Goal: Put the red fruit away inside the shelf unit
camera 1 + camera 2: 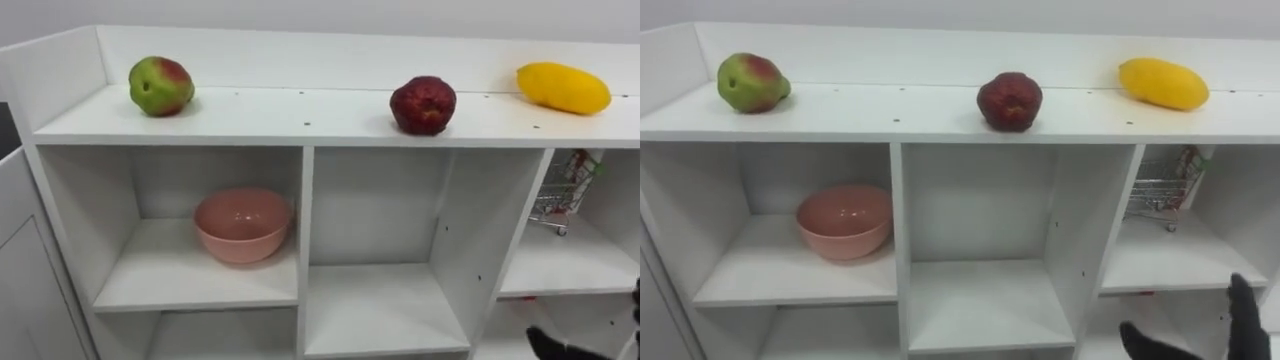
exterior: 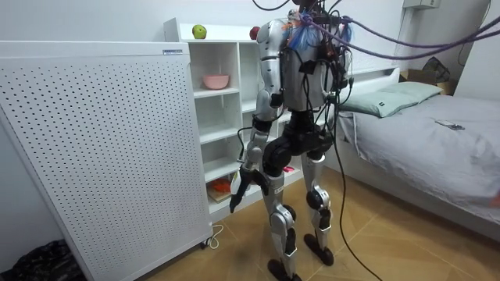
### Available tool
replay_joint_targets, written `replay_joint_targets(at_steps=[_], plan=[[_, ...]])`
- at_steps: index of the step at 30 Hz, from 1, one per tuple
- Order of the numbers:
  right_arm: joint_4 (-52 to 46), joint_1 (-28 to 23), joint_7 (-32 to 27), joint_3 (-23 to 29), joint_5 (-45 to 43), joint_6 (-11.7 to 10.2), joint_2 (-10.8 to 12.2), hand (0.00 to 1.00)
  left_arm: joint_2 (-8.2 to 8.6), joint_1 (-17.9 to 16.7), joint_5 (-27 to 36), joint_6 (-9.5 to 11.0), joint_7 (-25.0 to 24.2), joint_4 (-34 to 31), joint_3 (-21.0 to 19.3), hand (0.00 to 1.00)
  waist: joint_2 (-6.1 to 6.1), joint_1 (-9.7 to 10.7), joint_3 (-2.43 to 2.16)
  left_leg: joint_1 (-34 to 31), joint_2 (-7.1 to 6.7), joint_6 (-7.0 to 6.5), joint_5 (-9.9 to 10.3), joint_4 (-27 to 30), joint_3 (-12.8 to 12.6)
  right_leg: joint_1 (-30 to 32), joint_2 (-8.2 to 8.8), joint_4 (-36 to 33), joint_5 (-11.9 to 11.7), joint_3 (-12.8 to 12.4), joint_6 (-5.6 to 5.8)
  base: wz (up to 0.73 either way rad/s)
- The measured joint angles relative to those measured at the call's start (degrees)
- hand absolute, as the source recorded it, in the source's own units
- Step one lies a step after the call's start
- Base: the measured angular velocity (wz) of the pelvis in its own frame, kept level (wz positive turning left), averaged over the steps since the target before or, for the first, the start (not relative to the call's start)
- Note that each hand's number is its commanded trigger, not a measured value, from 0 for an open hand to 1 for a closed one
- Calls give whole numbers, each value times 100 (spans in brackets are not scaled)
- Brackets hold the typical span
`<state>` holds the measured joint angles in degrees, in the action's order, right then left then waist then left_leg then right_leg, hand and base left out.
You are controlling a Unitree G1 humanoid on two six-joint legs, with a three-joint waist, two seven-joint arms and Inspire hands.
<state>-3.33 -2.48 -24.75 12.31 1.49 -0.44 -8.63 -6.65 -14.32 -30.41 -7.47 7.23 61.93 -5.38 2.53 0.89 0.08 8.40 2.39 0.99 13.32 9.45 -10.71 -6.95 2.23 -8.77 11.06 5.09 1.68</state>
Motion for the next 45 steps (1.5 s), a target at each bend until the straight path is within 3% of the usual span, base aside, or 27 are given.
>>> replay_joint_targets(at_steps=[5,10,15,17,20,25,33,36,45], plan=[[-466,162,-222,-76,-209,-189,-14,0,-17,-57,88,261,-18,-9,1,0,-26,-56,-15,-8,0,0,0,-6,70,-13,-7,2,0,76,0,-11],[-680,520,-292,-76,-241,-215,-28,0,-52,-53,88,292,-151,-11,3,0,-24,-15,-22,-56,0,0,0,-7,184,8,-5,1,0,172,0,5],[-733,1148,-358,-97,-226,-396,-311,0,-66,-46,88,390,-152,13,14,0,-10,-65,-28,-43,0,0,0,-9,266,-7,-7,2,0,231,0,7],[-831,1194,-460,-134,-225,-521,-402,0,-100,-19,99,422,-117,29,129,0,11,-159,-23,-2,1,0,0,-10,321,-83,-9,7,0,274,1,15],[-832,1435,-517,-219,-224,-595,-420,0,-102,60,100,437,-113,65,221,0,47,-228,9,-25,2,0,0,-10,324,-70,-8,13,0,307,0,6],[-831,1847,-543,-248,-214,-651,-516,0,-105,106,99,498,-130,65,222,0,87,-310,18,-100,1,0,0,-6,346,-8,-2,9,-3,373,-4,3],[-885,1899,-460,-416,-169,-709,-551,0,-113,116,97,499,-176,69,217,0,88,-335,1,-149,1,0,-1,31,348,13,11,-46,-11,431,-16,0],[-891,1899,-383,-431,-132,-719,-661,0,-113,150,82,500,-184,67,212,0,78,-398,-6,-147,4,0,-2,31,348,30,13,-97,-11,430,-16,0],[-902,1971,151,-433,-98,-690,-728,0,-110,226,-40,462,-192,57,208,0,115,-462,-29,-172,-1,-1,-5,39,451,21,12,-87,-10,434,-15,5]])
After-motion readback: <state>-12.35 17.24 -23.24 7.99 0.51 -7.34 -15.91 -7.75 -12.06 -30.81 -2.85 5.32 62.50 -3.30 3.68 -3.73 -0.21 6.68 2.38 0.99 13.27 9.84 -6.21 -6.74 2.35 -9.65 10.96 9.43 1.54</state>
